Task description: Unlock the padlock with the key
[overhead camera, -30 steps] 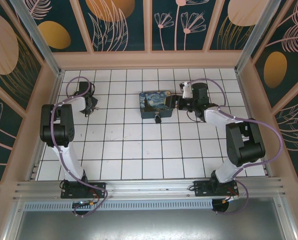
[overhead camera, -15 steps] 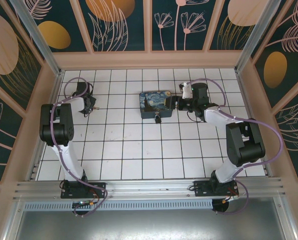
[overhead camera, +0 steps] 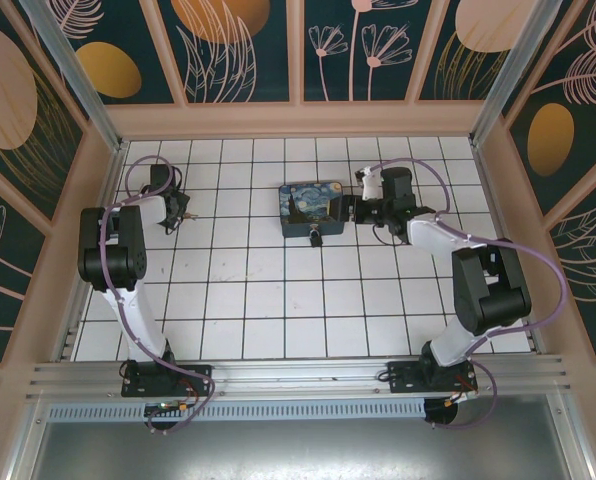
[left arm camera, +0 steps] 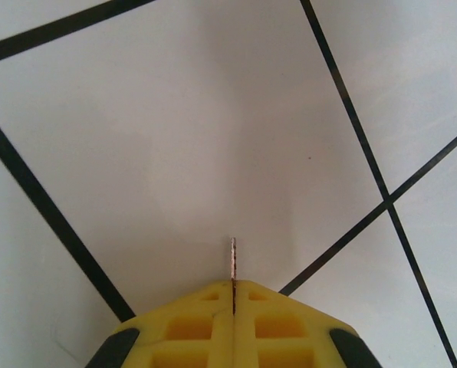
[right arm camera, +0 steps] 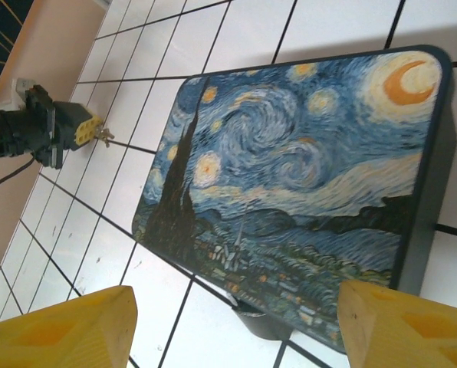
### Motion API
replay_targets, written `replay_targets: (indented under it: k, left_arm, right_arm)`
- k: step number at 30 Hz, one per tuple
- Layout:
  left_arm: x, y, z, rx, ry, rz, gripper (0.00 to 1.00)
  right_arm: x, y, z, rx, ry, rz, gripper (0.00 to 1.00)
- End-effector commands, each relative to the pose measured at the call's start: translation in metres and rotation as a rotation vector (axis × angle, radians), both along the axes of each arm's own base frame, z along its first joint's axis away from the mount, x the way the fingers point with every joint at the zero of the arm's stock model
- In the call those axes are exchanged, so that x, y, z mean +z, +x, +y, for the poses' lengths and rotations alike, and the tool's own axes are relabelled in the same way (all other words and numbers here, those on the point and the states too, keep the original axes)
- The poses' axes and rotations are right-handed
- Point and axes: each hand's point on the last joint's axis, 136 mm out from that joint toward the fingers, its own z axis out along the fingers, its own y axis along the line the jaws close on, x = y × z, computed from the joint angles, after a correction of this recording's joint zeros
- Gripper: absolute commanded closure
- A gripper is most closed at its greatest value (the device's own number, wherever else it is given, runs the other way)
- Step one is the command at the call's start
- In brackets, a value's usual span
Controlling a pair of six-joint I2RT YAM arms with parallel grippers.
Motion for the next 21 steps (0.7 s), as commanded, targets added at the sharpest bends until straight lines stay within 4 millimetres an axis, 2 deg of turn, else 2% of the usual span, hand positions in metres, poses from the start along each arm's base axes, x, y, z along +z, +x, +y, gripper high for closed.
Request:
replay_targets:
  k: [1, 6, 11, 14, 17, 21]
  left_arm:
    - [-0.024, -0.001, -0.008, -0.052, -0.042, 0.026, 1.0]
    - [0.0, 0.009, -0.024, -0.172, -0.067, -0.065, 1.0]
    - [0.047, 0.014, -0.064, -0.392, -0.153, -0.238, 1.0]
    - [0.084, 0.006, -0.091, -0.518, -0.19, -0.347, 1.0]
    - [0.134, -0.007, -0.122, -0.669, -0.212, -0.475, 1.0]
    - [0.197, -0.037, -0.19, -0.939, -0.263, -0.614, 1.0]
  right_arm:
    - [0.024, -0.008, 0.007, 0.028, -0.012, -0.067, 0.3]
    - [0.04, -0.021, 0.022, 0.066, -0.008, -0.091, 0.3]
    - [0.065, -0.035, 0.044, 0.101, 0.028, -0.114, 0.3]
    - [0.076, -0.043, 0.055, 0.116, 0.062, -0.117, 0.31]
    - [0.084, -0.047, 0.062, 0.121, 0.089, -0.107, 0.31]
    - [0.097, -0.047, 0.067, 0.098, 0.155, -0.071, 0.32]
